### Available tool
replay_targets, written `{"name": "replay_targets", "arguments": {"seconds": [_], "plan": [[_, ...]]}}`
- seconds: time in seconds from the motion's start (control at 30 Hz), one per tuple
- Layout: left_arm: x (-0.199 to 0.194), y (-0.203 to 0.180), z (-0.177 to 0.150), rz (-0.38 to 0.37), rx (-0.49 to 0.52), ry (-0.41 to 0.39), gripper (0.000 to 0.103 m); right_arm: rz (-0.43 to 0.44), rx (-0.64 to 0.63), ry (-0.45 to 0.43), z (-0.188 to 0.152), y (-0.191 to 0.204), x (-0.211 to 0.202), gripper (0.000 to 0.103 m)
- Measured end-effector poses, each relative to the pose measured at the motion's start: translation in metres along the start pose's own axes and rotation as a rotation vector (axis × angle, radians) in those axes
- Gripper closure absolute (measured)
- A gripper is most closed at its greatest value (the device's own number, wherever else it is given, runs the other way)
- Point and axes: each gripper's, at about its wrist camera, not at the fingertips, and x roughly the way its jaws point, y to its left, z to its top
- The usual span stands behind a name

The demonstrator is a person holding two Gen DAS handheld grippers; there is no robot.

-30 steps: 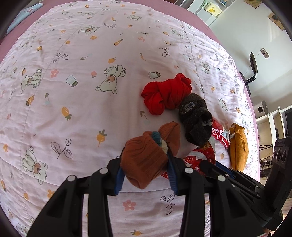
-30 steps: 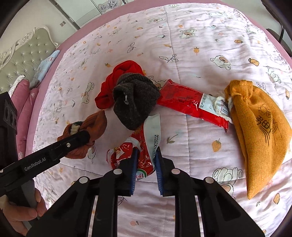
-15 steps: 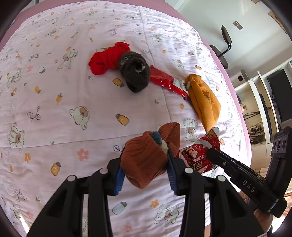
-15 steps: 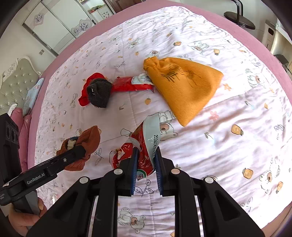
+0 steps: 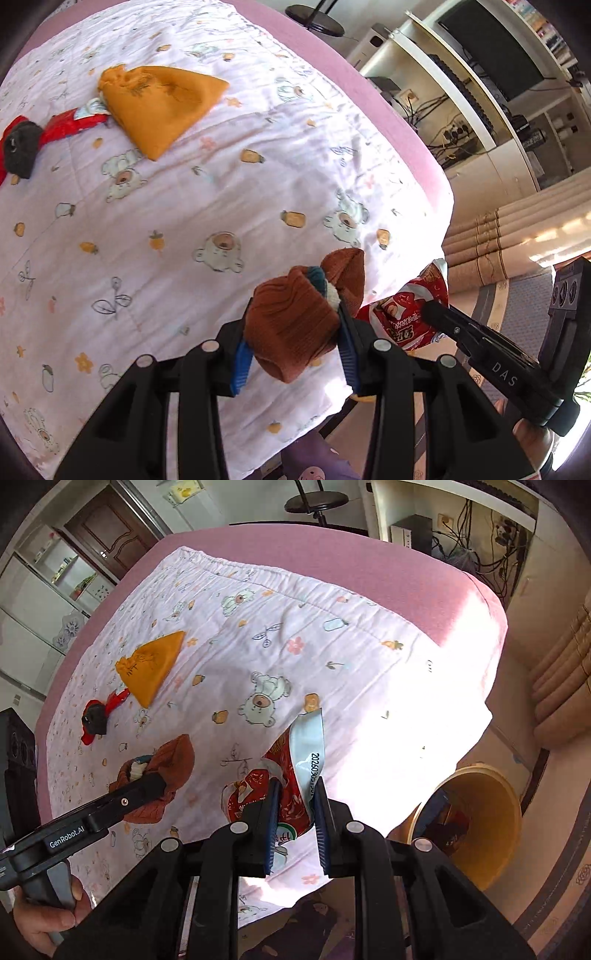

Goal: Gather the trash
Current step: 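Carry the sock and wrapper over the yellow bin and open both tools, then move both open tools back over the orange bag and red tube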

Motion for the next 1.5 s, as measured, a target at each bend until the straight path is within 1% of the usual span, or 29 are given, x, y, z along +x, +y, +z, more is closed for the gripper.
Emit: {"name": "replay_targets", "arguments": {"seconds": [0.1,0.27,0.43,0.63,0.73,0.77,0.8,0.87,0.9,0.97,1.1,1.23,1.37,1.5], "plan": [[0.024,-0.049,-0.006,-0.025,0.081,0.045,0.063,-0.034,0.101,-0.022,-0.012,-0.050,-0.018,0.085],[0.063,-0.122,-0.023,-0.054,0.188,0.116,0.063,-0.091,0.246,-0.043,-0.035,-0.131,-0.045,0.085],[0.100,-0.182,-0.045,-0.069,0.280,0.185,0.063,-0.145,0.352,-0.042,-0.061,-0.190,-0.061,0.085],[0.137,-0.234,-0.070,-0.078,0.381,0.253,0.063,-0.179,0.441,-0.030,-0.087,-0.236,-0.068,0.085],[0.151,-0.251,-0.079,-0.080,0.413,0.280,0.063,-0.185,0.475,-0.022,-0.098,-0.250,-0.070,0.083],[0.156,-0.255,-0.081,-0.087,0.422,0.296,0.061,-0.190,0.485,-0.019,-0.101,-0.255,-0.069,0.081],[0.160,-0.260,-0.084,-0.077,0.435,0.307,0.057,-0.197,0.497,-0.018,-0.103,-0.259,-0.069,0.080],[0.169,-0.267,-0.089,-0.063,0.459,0.330,0.051,-0.184,0.524,-0.014,-0.108,-0.268,-0.068,0.071],[0.172,-0.269,-0.091,-0.060,0.469,0.340,0.042,-0.190,0.532,-0.013,-0.110,-0.270,-0.068,0.070],[0.174,-0.271,-0.093,-0.033,0.482,0.343,0.034,-0.196,0.534,-0.005,-0.111,-0.272,-0.067,0.069],[0.168,-0.268,-0.090,-0.021,0.477,0.321,0.031,-0.179,0.534,-0.011,-0.110,-0.272,-0.069,0.069],[0.149,-0.254,-0.076,-0.025,0.431,0.284,0.030,-0.160,0.488,-0.025,-0.095,-0.257,-0.071,0.069],[0.126,-0.230,-0.055,-0.017,0.366,0.236,0.030,-0.129,0.415,-0.042,-0.072,-0.229,-0.073,0.069],[0.096,-0.195,-0.033,0.007,0.278,0.179,0.029,-0.084,0.319,-0.045,-0.047,-0.189,-0.071,0.069]]}}
